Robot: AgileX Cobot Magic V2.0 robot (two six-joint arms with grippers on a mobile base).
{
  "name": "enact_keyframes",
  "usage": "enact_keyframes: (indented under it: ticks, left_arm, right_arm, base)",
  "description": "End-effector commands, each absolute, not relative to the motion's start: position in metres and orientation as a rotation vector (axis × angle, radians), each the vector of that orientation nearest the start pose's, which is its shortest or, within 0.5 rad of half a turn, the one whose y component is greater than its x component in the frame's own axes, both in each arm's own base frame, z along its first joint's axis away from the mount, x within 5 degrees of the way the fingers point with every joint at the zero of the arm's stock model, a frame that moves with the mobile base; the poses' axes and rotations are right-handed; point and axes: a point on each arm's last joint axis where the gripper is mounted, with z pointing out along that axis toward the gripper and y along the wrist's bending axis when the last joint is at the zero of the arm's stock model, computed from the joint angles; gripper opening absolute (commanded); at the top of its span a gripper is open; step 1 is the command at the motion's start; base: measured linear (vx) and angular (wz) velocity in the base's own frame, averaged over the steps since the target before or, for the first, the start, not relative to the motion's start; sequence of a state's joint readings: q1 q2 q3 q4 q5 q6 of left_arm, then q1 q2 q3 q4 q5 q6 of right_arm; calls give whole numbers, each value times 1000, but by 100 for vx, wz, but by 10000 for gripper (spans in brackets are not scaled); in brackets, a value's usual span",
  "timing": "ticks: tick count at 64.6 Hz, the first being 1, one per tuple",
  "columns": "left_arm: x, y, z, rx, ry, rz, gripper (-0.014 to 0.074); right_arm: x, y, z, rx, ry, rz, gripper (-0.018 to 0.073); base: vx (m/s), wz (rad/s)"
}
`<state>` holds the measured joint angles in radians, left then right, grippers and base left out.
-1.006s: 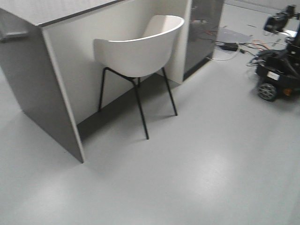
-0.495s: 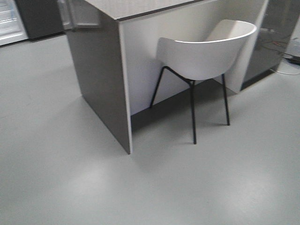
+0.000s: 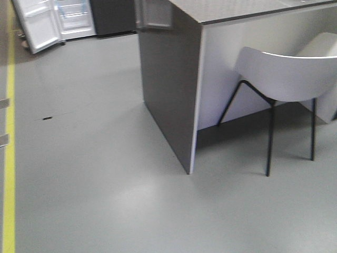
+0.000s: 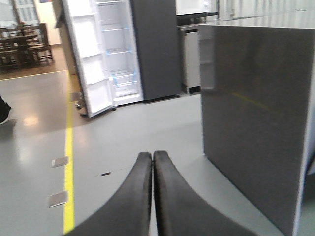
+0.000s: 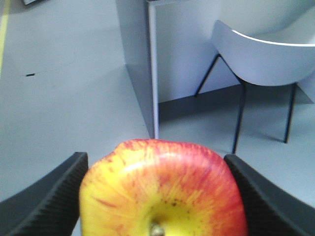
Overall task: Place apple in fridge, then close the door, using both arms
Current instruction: 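Drive the base along the yellow floor line toward the open refrigerator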
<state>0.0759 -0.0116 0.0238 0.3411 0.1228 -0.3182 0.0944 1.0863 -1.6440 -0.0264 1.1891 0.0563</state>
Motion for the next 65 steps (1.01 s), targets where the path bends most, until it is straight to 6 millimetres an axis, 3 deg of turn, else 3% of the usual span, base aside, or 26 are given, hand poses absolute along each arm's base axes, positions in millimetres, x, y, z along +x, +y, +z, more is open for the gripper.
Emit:
enact_keyframes:
  ticks: [1,65]
  left_arm:
    - [56,6,192,-61,1560,92,-6]
    - [56,6,192,-61,1560,92,-6]
  right_arm:
    - [161,13,528,-34,2002,58,78]
    - [161,13,528,-34,2002,58,78]
  base:
    - [2,45]
    - [5,38]
